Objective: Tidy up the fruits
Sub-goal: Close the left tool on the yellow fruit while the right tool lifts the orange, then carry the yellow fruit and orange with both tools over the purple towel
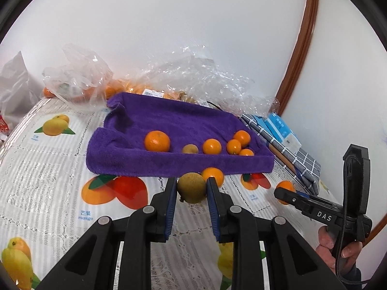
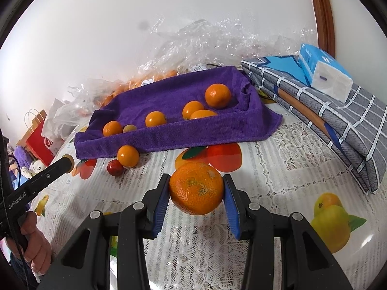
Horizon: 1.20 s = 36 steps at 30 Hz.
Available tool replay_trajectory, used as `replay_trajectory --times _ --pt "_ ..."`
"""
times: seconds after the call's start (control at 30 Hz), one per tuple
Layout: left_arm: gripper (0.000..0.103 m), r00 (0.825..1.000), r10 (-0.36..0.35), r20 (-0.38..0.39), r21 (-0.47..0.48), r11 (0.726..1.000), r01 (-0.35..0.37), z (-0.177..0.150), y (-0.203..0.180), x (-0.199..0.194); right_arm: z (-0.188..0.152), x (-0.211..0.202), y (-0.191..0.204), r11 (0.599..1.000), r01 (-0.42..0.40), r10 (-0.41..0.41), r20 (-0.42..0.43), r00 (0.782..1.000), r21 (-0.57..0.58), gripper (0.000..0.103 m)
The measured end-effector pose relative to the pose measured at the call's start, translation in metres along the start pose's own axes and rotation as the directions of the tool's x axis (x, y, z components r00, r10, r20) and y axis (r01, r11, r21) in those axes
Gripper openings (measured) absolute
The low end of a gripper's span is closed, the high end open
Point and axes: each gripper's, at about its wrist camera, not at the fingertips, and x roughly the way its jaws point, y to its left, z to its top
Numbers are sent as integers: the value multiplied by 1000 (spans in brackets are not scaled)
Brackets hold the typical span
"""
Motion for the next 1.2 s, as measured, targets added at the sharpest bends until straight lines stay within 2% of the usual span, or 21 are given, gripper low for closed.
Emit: replay_trajectory --times 0.17,0.4,0.53,0.67,0.87,0.93,0.97,1.0,1.07,1.2 --pt "24 1000 30 8 -7 1000 -30 2 3 -2 0 -2 -1 1000 -17 17 6 1000 7 42" --pt "24 998 46 36 -94 995 -43 18 10 -16 15 -6 -4 999 -47 47 -10 999 20 42" --pt "24 996 48 70 -108 993 -41 45 11 -22 42 -18 0 999 -30 31 36 999 -25 42" --pt "24 988 122 94 -116 987 -110 69 13 -11 71 -21 4 998 -27 32 91 995 -58 43" --pt "24 984 146 105 -167 978 -127 87 27 19 109 -2 8 995 -18 29 123 992 -95 42" --pt "24 986 108 130 -166 982 -86 89 33 33 117 8 7 995 -11 23 118 993 -101 42" --pt "24 983 121 135 -175 980 -97 87 36 38 120 14 6 995 -10 22 116 993 -101 42" --pt "24 982 132 135 -187 977 -106 86 38 42 121 20 4 995 -12 23 116 993 -95 42" --pt "24 983 110 148 -211 974 -77 80 45 45 117 32 -2 997 -14 22 110 994 -72 42" --pt "24 979 153 132 -224 967 -121 74 55 53 109 58 -11 998 9 -6 43 999 -65 42"
